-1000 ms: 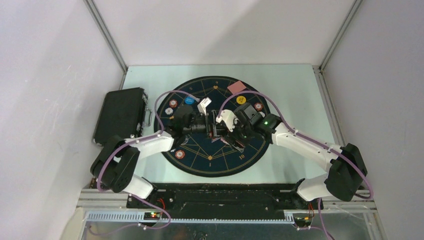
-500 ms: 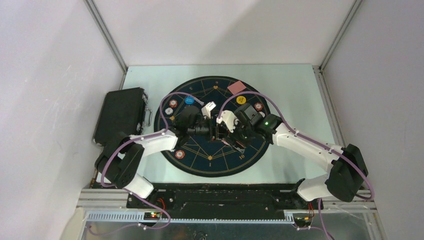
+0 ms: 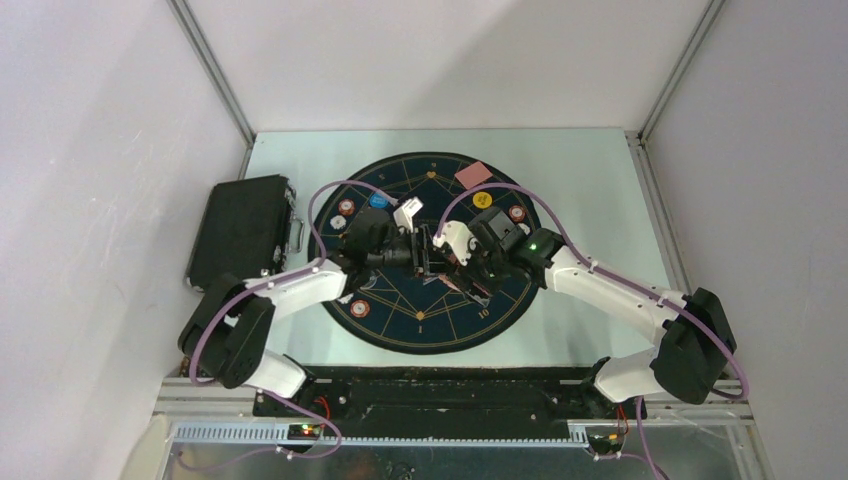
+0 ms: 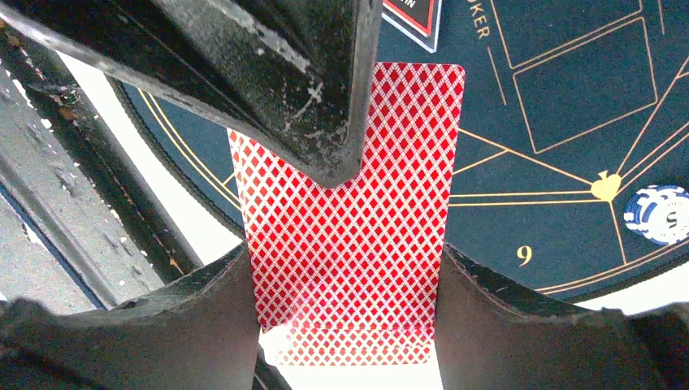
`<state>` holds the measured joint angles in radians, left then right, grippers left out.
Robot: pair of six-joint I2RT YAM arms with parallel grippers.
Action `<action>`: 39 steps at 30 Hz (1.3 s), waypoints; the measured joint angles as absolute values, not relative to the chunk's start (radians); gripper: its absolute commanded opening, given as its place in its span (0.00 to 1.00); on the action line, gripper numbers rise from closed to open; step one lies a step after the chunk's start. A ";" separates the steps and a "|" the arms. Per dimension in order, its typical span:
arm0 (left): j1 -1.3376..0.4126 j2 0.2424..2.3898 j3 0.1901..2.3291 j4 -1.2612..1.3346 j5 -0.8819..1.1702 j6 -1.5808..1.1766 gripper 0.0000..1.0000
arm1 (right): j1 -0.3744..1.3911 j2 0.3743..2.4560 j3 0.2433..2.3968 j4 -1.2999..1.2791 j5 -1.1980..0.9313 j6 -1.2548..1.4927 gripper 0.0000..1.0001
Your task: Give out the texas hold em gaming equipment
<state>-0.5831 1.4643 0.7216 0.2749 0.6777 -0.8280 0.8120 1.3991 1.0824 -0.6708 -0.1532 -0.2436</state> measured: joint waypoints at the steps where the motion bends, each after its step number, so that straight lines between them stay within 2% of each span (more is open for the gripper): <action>1: -0.580 1.458 0.721 0.273 0.675 -0.828 0.50 | 0.812 1.399 1.082 -0.670 -0.153 -0.243 0.00; 7: -0.577 1.420 0.716 0.251 0.662 -0.818 0.36 | 0.806 1.399 1.082 -0.670 -0.153 -0.236 0.00; 11: -0.577 1.409 0.716 0.244 0.661 -0.810 0.24 | 0.801 1.399 1.082 -0.671 -0.151 -0.234 0.00; 27: -0.577 1.333 0.716 0.146 0.610 -0.767 0.11 | 0.796 1.399 1.082 -0.667 -0.150 -0.217 0.00; 33: -0.577 1.303 0.719 0.105 0.577 -0.747 0.01 | 0.796 1.399 1.082 -0.660 -0.151 -0.217 0.00; 39: -0.578 1.274 0.722 0.083 0.558 -0.731 0.00 | 0.797 1.399 1.082 -0.648 -0.154 -0.216 0.00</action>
<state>-0.5777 1.2743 0.7223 0.0830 0.5579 -0.7315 0.7967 1.3987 1.0824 -0.6476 -0.1539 -0.2165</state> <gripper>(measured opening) 0.007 0.663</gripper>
